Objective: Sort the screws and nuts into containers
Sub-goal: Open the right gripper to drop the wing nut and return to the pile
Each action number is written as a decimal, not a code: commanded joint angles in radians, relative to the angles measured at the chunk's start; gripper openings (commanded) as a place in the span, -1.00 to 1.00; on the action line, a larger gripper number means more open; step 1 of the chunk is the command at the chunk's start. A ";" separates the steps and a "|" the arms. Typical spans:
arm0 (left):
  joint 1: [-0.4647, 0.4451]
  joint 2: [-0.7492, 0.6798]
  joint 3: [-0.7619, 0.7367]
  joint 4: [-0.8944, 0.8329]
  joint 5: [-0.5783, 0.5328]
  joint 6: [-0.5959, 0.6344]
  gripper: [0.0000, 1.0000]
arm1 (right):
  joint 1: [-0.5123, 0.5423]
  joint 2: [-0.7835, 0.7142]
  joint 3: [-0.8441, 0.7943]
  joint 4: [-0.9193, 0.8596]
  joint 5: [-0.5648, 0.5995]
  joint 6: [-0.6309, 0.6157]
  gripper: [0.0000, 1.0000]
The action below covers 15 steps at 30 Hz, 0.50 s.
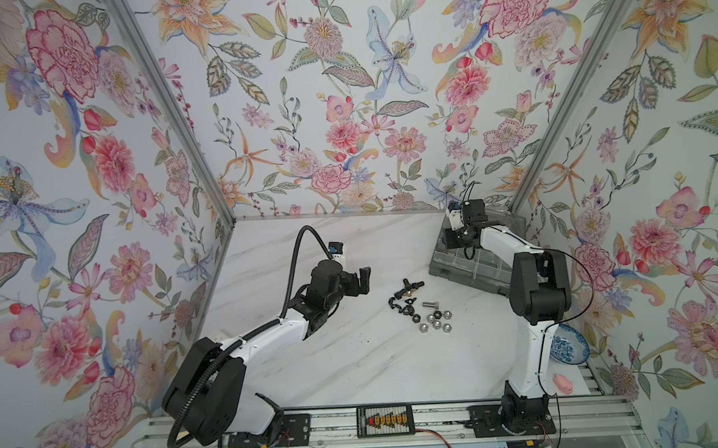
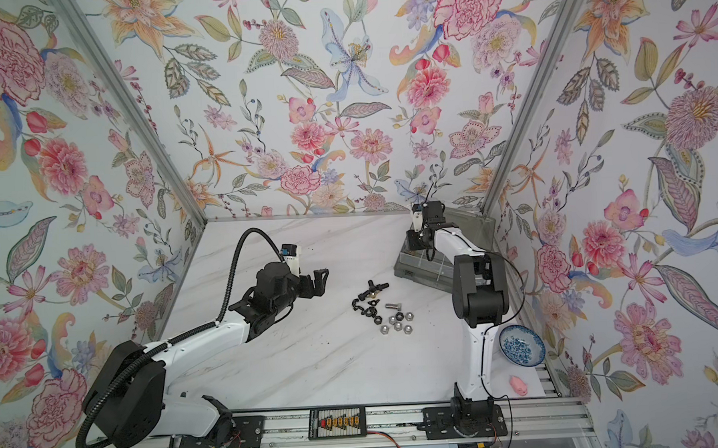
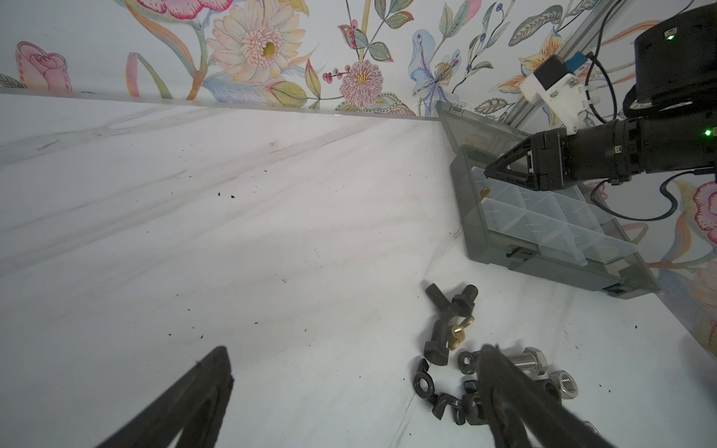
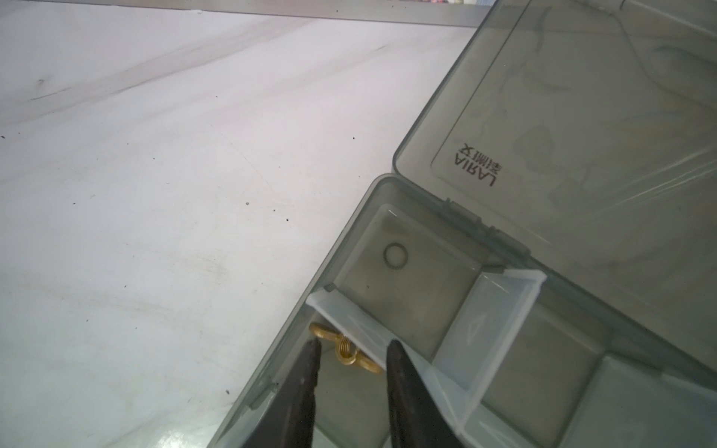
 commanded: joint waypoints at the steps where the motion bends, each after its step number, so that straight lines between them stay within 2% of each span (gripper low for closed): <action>1: -0.012 -0.005 0.019 -0.010 0.019 -0.017 0.99 | 0.003 -0.123 -0.055 -0.012 -0.048 0.002 -0.23; 10: -0.011 -0.020 -0.005 0.004 0.025 -0.020 0.99 | 0.106 -0.391 -0.294 -0.043 -0.154 0.009 -0.02; 15: -0.011 -0.028 -0.010 -0.003 0.035 -0.019 0.99 | 0.166 -0.447 -0.379 -0.108 -0.184 -0.006 0.07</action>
